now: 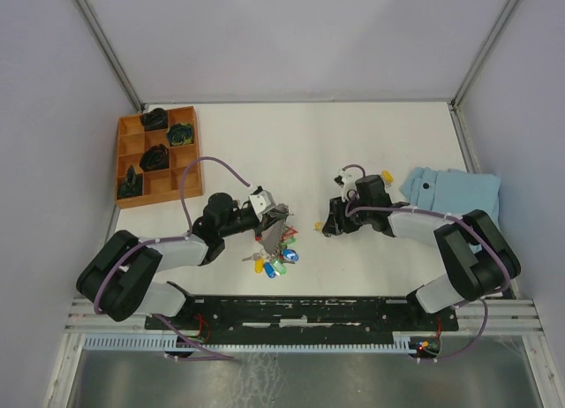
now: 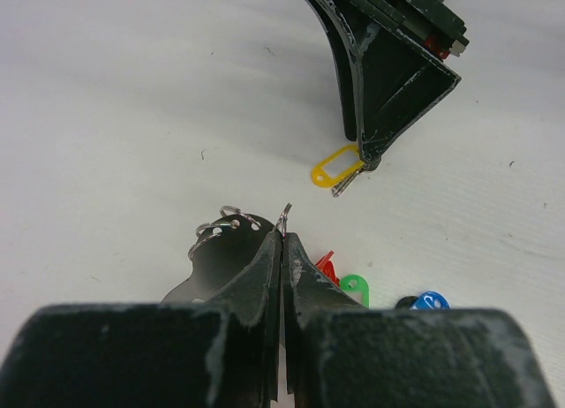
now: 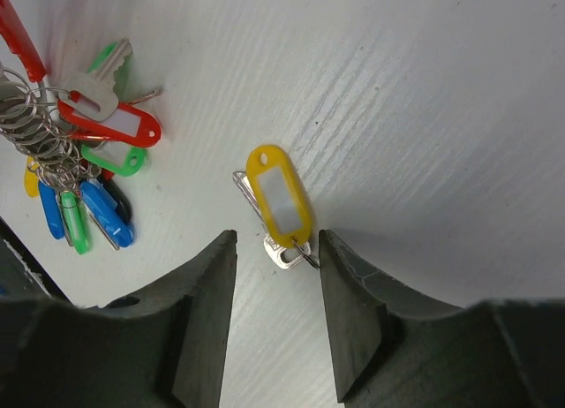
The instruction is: Put the keys on the keyring
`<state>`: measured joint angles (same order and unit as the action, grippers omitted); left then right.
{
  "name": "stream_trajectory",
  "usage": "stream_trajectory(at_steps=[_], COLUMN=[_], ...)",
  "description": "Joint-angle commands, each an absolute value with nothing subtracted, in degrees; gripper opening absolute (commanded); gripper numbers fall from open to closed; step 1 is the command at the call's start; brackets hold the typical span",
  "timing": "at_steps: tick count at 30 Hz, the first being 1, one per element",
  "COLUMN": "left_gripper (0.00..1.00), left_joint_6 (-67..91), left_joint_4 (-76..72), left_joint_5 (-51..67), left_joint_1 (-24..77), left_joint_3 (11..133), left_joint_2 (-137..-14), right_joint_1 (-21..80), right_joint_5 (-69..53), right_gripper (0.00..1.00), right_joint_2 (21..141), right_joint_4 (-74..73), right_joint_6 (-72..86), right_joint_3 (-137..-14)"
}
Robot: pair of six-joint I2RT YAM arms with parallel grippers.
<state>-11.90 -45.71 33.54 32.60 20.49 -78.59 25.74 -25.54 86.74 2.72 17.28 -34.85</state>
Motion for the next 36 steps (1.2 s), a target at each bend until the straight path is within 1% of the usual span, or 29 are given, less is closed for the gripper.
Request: stream_trajectory(at_steps=[1, 6, 13, 18, 25, 30, 36], left_gripper=[0.03, 0.03, 0.03, 0.03, 0.03, 0.03, 0.03], left_joint_6=[-11.3, -11.3, -11.3, -11.2, -11.3, -11.3, -11.3], left_joint_4=[-48.1, -48.1, -47.9, -47.8, -47.7, -47.7, -47.6], left_joint_5=[34.8, 35.0, 35.0, 35.1, 34.9, 35.0, 34.9], left_joint_1=[32.8, 32.7, 32.7, 32.7, 32.7, 32.7, 32.7], left_joint_3=[21.5, 21.7, 21.7, 21.8, 21.8, 21.8, 21.8], left_joint_2=[-78.6, -79.1, -79.0, -79.2, -79.3, -79.3, -79.1], right_joint_1=[25.7, 25.6, 25.7, 27.1, 31.7, 32.8, 33.4], right_joint_5=[-26.7, -26.4, -24.0, -20.5, -12.8, -11.5, -9.8], right_gripper=[0.49, 0.47, 0.42, 0.42, 0.43, 0.42, 0.35], right_joint_2=[86.1, 82.8, 82.0, 81.6, 82.8, 84.1, 85.2], right_joint_4=[0.9, 0.0, -1.0, -2.2, -7.5, -7.5, -7.1], right_joint_6=[17.8, 19.0, 19.6, 18.3, 14.8, 15.0, 16.2], right_joint_3=[-34.0, -32.0, -31.8, -32.5, -36.1, -37.2, -38.1])
